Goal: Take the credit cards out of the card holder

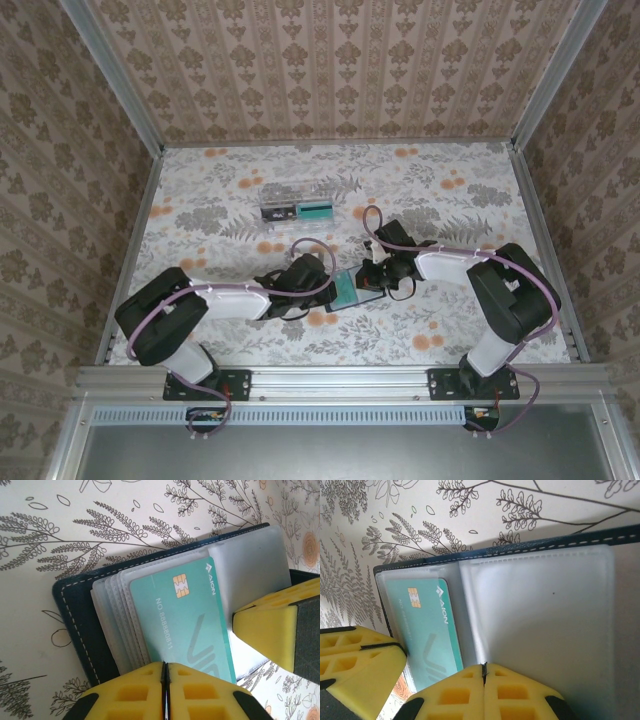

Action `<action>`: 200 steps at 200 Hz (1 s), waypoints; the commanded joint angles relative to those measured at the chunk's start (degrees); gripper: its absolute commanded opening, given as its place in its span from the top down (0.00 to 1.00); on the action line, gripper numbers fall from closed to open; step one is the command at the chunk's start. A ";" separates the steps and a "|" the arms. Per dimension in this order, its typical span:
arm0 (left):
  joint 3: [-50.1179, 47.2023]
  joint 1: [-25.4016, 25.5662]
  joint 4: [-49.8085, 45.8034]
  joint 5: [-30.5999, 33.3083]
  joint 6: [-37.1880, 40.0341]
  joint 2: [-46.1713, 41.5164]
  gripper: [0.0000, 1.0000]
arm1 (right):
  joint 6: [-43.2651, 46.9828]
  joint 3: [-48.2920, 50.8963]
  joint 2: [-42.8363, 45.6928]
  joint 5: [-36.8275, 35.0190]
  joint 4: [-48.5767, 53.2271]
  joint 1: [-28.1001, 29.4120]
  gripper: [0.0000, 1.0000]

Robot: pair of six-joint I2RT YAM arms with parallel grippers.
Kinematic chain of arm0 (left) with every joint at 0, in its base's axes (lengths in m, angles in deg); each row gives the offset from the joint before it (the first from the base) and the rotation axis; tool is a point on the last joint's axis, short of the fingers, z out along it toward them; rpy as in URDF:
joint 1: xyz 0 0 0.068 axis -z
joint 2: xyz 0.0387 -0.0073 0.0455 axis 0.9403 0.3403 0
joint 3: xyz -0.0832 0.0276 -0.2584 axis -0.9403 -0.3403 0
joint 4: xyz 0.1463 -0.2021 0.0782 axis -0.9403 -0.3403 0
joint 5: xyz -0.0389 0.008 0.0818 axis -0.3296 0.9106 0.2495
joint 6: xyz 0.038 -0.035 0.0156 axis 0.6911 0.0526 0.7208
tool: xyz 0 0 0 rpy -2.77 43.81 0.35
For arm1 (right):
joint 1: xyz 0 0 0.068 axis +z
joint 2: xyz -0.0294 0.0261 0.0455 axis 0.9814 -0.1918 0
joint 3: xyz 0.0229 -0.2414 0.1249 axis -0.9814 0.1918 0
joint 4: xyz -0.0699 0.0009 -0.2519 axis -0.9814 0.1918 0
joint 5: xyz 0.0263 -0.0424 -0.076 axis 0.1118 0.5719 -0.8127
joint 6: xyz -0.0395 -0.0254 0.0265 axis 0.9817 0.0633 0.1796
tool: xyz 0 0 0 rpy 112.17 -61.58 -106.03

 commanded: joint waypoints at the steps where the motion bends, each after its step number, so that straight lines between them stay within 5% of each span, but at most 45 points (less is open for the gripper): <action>1: -0.66 0.19 -3.78 -0.70 2.37 -2.24 0.88 | 0.14 0.42 1.62 1.21 0.01 -0.28 1.00; 68: 0.94 0.50 -5.83 -0.38 4.03 -6.35 0.83 | 2.41 -2.25 5.66 1.04 1.77 2.10 0.86; 200: -1.17 0.98 -5.11 -0.27 0.52 -0.17 0.93 | 6.20 -4.50 -1.47 1.82 3.96 2.45 0.75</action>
